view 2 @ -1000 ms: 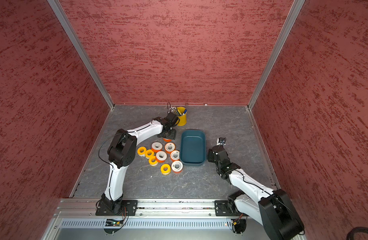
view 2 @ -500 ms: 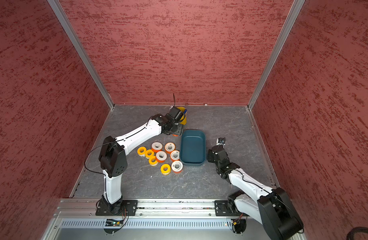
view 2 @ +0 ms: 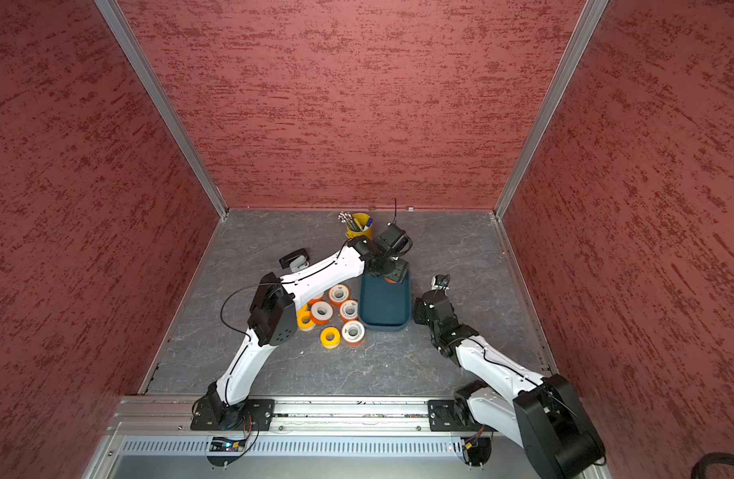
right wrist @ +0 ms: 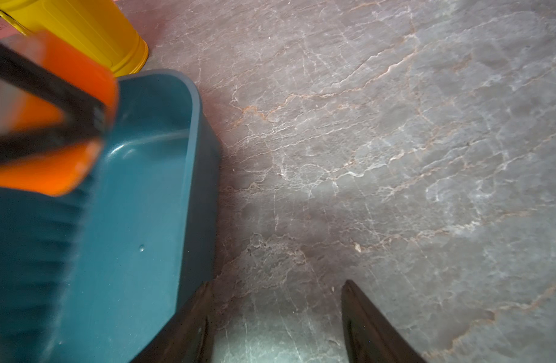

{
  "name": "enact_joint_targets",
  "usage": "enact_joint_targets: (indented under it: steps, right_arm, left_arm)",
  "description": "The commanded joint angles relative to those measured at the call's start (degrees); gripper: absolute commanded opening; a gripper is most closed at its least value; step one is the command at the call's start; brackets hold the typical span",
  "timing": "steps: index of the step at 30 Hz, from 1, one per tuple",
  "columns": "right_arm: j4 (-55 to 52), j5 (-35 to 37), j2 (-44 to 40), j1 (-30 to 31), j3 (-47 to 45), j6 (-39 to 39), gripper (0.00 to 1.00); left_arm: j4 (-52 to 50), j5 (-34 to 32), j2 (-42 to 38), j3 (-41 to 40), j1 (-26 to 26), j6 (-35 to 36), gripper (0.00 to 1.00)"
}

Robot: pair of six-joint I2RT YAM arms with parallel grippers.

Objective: Put the sealing tape into the storage box
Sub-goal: Place the sealing tape in the storage box.

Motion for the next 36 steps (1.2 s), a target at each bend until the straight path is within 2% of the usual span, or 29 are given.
enact_joint_targets:
  steps: [1, 9, 17, 23, 36]
  right_arm:
    - [1.0, -0.7, 0.4, 0.4, 1.8, 0.2, 0.66]
    - [0.9, -0.9, 0.8, 0.3, 2.1, 0.2, 0.66]
    - [0.9, -1.1, 0.8, 0.3, 2.1, 0.2, 0.66]
    - [0.8, -0.8, 1.0, 0.3, 2.3, 0.2, 0.66]
    - [0.9, -1.3, 1.6, 0.3, 2.5, 0.2, 0.66]
  left_arm:
    - [1.3, 1.5, 1.3, 1.3, 0.4, -1.0, 0.65]
    - [5.8, -1.8, 3.2, -2.2, 1.0, -3.2, 0.67]
    - [10.4, -2.7, 3.9, -5.4, 1.5, -4.5, 0.67]
    - [16.4, -1.4, 2.6, -10.7, 1.9, -4.6, 0.69]
    - [17.5, -0.2, 2.9, -10.7, 2.3, -4.3, 0.75]
